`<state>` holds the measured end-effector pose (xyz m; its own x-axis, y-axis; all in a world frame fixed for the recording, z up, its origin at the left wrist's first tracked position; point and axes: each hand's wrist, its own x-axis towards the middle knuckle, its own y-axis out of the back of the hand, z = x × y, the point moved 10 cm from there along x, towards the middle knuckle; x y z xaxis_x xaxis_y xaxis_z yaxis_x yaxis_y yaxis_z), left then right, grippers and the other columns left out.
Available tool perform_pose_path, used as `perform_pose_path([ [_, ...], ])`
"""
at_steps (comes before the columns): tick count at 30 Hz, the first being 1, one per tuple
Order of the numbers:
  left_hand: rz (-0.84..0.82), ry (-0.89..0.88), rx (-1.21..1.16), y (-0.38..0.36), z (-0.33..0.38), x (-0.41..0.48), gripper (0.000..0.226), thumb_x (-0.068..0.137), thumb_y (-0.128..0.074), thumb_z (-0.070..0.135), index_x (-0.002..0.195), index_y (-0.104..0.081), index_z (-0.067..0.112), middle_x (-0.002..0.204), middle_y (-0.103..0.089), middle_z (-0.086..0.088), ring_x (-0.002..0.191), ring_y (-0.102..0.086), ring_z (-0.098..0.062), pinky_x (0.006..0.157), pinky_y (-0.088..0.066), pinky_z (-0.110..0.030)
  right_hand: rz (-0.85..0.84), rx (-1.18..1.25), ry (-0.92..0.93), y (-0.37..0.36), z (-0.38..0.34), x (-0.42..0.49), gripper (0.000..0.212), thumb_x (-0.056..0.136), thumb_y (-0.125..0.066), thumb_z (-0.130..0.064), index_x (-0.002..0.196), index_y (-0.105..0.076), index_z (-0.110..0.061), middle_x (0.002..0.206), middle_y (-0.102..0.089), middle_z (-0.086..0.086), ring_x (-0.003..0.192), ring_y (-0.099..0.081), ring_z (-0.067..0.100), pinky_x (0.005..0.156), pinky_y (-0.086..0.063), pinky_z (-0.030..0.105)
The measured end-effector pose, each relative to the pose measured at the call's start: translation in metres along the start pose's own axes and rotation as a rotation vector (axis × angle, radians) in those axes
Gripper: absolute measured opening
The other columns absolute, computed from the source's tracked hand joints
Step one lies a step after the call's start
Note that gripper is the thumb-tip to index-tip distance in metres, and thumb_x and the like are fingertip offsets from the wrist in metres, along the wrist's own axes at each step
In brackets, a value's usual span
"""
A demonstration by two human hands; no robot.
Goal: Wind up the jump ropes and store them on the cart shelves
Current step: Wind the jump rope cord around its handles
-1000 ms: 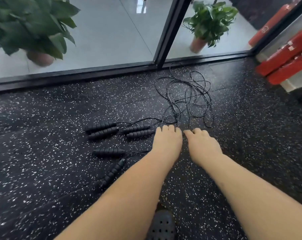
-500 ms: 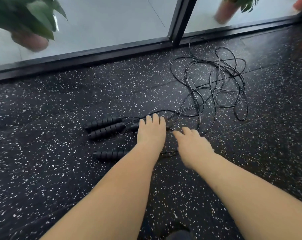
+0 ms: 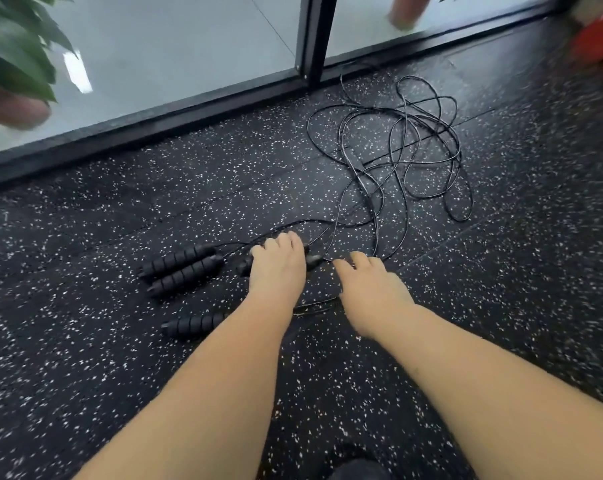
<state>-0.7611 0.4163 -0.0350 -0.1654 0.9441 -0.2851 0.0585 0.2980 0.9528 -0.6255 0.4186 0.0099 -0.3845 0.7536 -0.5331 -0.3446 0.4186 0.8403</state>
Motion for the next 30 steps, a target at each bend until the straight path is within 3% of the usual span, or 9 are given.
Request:
perform_pose_path([
  [3,0.048,-0.032,-0.005,0.032,0.005,-0.010,0.071,0.106,-0.054,0.032,0.161,-0.023,0.001,0.132,-0.055,-0.009,0.109,-0.063,-0.027,0.077,-0.050,-0.041,0.037,0.036,-0.038,0.022,0.021,-0.013,0.099,0.093,-0.077,-0.022,0.166,-0.010,-0.022,0.167,-0.019,0.006,0.146,-0.034,0.031,0.107,-0.048,0.047],
  [6,0.070,-0.160,-0.051,0.092,0.028,-0.019,0.098,0.098,-0.070,0.044,0.165,-0.011,0.002,0.143,-0.047,-0.011,0.124,-0.056,-0.029,0.094,-0.052,-0.045,0.124,0.081,-0.068,0.064,0.047,-0.036,0.107,0.097,-0.073,-0.019,0.168,0.007,-0.026,0.175,-0.002,0.000,0.153,-0.028,0.031,0.112,-0.046,0.047],
  [9,0.194,-0.348,-0.086,0.176,0.067,-0.033,0.111,0.093,-0.075,0.047,0.167,-0.004,0.004,0.150,-0.041,-0.012,0.132,-0.051,-0.030,0.104,-0.049,-0.045,0.226,0.101,-0.126,0.118,0.085,-0.072,0.101,0.100,-0.067,-0.019,0.168,0.007,-0.029,0.176,0.004,-0.003,0.154,-0.026,0.031,0.113,-0.044,0.048],
  [11,0.303,-0.486,-0.114,0.235,0.099,-0.051,0.115,0.089,-0.078,0.050,0.167,-0.007,0.005,0.149,-0.042,-0.011,0.130,-0.052,-0.029,0.103,-0.049,-0.044,0.279,0.106,-0.160,0.153,0.113,-0.104,0.092,0.100,-0.067,-0.020,0.167,-0.004,-0.028,0.175,-0.003,-0.001,0.154,-0.027,0.031,0.115,-0.044,0.049],
  [15,0.440,-0.650,-0.203,0.343,0.150,-0.091,0.108,0.086,-0.079,0.045,0.165,-0.016,0.008,0.144,-0.047,-0.007,0.128,-0.055,-0.028,0.104,-0.048,-0.043,0.380,0.114,-0.257,0.220,0.171,-0.191,0.065,0.096,-0.070,-0.018,0.149,-0.032,-0.022,0.148,-0.048,0.004,0.133,-0.052,0.030,0.102,-0.051,0.045],
  [18,0.486,-0.744,-0.296,0.413,0.183,-0.129,0.077,0.081,-0.077,0.041,0.143,-0.040,0.015,0.127,-0.050,-0.004,0.117,-0.058,-0.029,0.098,-0.052,-0.044,0.455,0.168,-0.356,0.261,0.212,-0.272,0.058,0.094,-0.068,-0.013,0.141,-0.035,-0.024,0.126,-0.065,0.007,0.109,-0.067,0.034,0.086,-0.052,0.045],
  [21,0.514,-0.840,-0.344,0.479,0.225,-0.183,0.064,0.081,-0.077,0.041,0.132,-0.047,0.017,0.122,-0.050,-0.003,0.114,-0.057,-0.028,0.096,-0.052,-0.044,0.522,0.220,-0.450,0.287,0.245,-0.363,0.066,0.095,-0.067,-0.007,0.147,-0.030,-0.026,0.128,-0.064,0.006,0.106,-0.067,0.033,0.087,-0.055,0.048],
  [26,0.620,-0.991,-0.354,0.562,0.293,-0.307,0.073,0.081,-0.081,0.043,0.138,-0.044,0.015,0.127,-0.047,-0.004,0.118,-0.054,-0.028,0.101,-0.051,-0.045,0.678,0.291,-0.593,0.304,0.276,-0.525,0.064,0.097,-0.060,-0.006,0.149,-0.030,-0.028,0.128,-0.061,0.008,0.099,-0.065,0.032,0.086,-0.055,0.052],
  [30,0.732,-1.080,-0.382,0.612,0.324,-0.417,0.084,0.087,-0.076,0.042,0.153,-0.034,0.011,0.139,-0.047,-0.007,0.129,-0.051,-0.030,0.109,-0.048,-0.045,0.803,0.245,-0.628,0.311,0.278,-0.649,0.069,0.099,-0.058,-0.007,0.157,-0.026,-0.024,0.149,-0.047,0.009,0.108,-0.064,0.032,0.090,-0.053,0.049],
])
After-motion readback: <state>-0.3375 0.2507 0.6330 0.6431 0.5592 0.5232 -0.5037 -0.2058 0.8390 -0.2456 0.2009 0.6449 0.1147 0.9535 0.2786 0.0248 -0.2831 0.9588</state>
